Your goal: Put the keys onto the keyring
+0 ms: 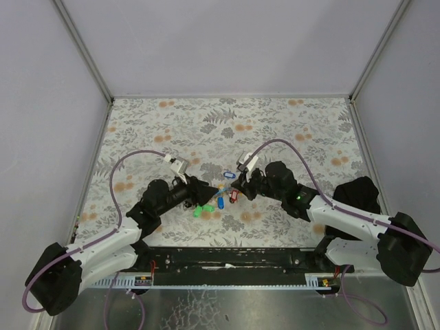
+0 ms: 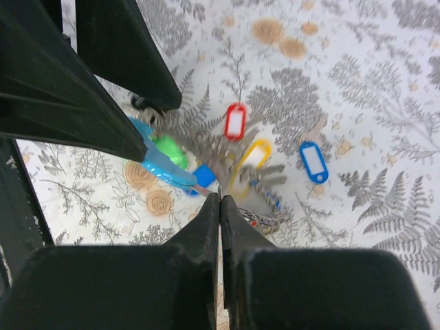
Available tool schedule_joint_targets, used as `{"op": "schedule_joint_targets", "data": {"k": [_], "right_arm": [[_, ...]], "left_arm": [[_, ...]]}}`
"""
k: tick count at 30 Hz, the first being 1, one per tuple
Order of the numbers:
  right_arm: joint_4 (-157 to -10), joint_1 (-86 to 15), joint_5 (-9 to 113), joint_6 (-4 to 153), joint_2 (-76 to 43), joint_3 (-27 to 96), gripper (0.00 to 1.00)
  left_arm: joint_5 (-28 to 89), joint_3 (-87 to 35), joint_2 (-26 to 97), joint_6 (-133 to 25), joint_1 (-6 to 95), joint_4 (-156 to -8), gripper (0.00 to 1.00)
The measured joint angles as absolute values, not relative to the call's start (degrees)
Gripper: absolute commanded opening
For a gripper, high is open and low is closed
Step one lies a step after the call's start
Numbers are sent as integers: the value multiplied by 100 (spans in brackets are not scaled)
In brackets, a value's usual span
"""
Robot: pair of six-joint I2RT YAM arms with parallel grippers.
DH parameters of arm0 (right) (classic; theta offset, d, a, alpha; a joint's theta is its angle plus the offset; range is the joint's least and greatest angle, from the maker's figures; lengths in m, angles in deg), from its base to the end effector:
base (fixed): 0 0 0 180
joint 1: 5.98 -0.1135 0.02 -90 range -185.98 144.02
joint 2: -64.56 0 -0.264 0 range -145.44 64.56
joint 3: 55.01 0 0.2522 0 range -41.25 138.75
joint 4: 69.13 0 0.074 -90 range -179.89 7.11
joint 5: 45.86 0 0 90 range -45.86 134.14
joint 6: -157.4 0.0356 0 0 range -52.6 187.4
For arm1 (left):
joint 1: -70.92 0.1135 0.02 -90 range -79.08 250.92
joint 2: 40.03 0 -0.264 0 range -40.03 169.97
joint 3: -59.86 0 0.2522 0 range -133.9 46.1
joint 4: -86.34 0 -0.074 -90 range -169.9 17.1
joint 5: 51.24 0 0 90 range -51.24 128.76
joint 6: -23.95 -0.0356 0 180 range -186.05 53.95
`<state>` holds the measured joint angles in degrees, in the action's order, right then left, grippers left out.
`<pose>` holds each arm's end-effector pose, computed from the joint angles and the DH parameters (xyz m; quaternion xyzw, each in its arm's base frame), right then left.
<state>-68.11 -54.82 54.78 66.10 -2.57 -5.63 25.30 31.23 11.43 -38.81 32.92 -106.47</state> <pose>0.1675 0.2016 0.2485 -0.3887 0.7003 0.3076 0.5138 0.1485 -0.1265 0.2032 0.1463 0.7505 -0.4197 0.4892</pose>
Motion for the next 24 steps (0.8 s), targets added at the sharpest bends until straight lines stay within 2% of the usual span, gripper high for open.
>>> {"op": "schedule_joint_targets", "data": {"k": [11,24], "right_arm": [[-5351,-4907,7126,6593,-107,-1033,0],[-4186,-4491,8251,6741,-421,-1261,0]], "left_arm": [[2069,3125,975,-4038,3812,-11637,57],[917,3280,1661,-4312,4029,-13062,53]]}}
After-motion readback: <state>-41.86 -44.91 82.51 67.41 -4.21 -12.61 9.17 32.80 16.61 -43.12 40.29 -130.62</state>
